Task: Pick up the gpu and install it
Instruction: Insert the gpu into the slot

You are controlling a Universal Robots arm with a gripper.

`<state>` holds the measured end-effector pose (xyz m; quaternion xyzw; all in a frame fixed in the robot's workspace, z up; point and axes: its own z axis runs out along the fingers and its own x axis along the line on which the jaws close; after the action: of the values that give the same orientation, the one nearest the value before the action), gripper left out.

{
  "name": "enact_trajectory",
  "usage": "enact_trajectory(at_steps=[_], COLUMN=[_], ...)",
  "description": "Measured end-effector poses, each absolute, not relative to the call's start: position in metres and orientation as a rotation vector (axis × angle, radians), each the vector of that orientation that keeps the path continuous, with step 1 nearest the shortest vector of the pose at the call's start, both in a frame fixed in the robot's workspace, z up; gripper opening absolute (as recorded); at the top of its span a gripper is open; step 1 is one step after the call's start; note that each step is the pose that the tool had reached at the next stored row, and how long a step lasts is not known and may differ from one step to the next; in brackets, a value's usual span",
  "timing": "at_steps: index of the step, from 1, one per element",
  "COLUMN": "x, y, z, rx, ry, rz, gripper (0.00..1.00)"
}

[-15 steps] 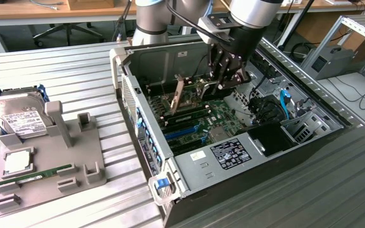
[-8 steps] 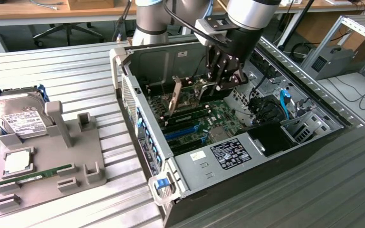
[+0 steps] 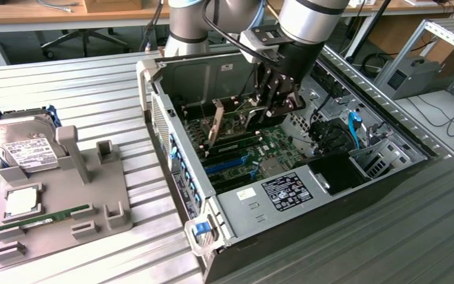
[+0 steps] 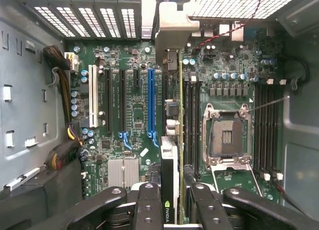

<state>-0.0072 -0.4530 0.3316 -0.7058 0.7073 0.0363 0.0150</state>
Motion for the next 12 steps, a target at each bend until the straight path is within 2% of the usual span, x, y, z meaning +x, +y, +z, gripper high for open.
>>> enact_trajectory(at_steps=[12], x=[-0.009], y=[-0.453], z=[0.318], rx=[-2.196], ry=[2.201], rz=[0.113], gripper=[0.27])
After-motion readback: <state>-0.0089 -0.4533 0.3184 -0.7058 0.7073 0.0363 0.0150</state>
